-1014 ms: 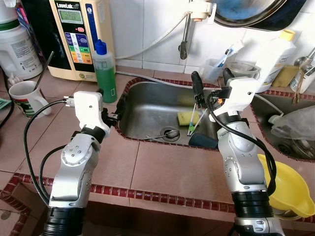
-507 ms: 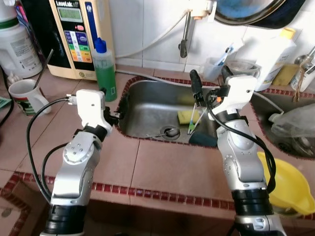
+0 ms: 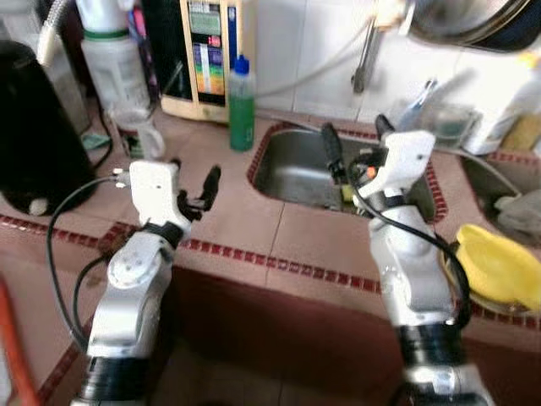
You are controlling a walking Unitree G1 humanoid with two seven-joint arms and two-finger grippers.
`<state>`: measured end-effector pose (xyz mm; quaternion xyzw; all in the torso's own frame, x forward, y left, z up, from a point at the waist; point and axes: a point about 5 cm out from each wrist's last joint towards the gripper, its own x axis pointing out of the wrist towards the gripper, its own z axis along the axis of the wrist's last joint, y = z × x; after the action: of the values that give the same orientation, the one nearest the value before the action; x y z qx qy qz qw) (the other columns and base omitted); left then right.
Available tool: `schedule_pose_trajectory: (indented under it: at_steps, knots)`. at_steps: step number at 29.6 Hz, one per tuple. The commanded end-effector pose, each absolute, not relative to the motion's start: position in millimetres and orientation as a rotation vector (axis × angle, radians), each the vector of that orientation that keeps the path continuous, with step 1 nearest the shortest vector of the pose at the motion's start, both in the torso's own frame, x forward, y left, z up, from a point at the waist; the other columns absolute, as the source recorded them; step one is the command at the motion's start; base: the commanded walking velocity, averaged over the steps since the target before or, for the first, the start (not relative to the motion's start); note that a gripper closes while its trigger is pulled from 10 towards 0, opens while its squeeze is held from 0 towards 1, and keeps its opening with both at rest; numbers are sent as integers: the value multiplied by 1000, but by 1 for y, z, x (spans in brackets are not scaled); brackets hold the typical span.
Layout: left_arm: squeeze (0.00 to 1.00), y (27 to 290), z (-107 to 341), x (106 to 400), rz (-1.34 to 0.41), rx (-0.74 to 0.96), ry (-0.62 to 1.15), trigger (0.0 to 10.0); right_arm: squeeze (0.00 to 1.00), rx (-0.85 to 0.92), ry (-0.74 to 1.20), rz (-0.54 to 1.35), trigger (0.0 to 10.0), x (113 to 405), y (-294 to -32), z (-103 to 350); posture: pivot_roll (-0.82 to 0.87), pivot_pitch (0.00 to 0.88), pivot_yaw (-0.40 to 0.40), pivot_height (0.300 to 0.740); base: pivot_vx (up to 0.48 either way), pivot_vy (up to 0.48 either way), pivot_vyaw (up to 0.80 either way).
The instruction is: Kitchen organization
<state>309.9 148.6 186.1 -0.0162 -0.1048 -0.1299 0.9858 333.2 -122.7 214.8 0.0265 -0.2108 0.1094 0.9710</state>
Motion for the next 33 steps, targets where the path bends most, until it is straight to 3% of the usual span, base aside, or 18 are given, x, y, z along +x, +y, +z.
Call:
schedule_pose_trajectory:
  at_steps: [1, 33]
  knots:
    - [0, 144, 193, 310, -294, -35, -240, 10000, 0, 42, -443, 209, 10000, 334, -127, 220, 8, 0, -27, 740, 0, 0, 0]
    - [0, 139, 185, 302, -379, 8, -210, 10000, 0, 33, -418, 177, 10000, 329, -134, 211, -6, 0, -21, 740, 0, -22, 0]
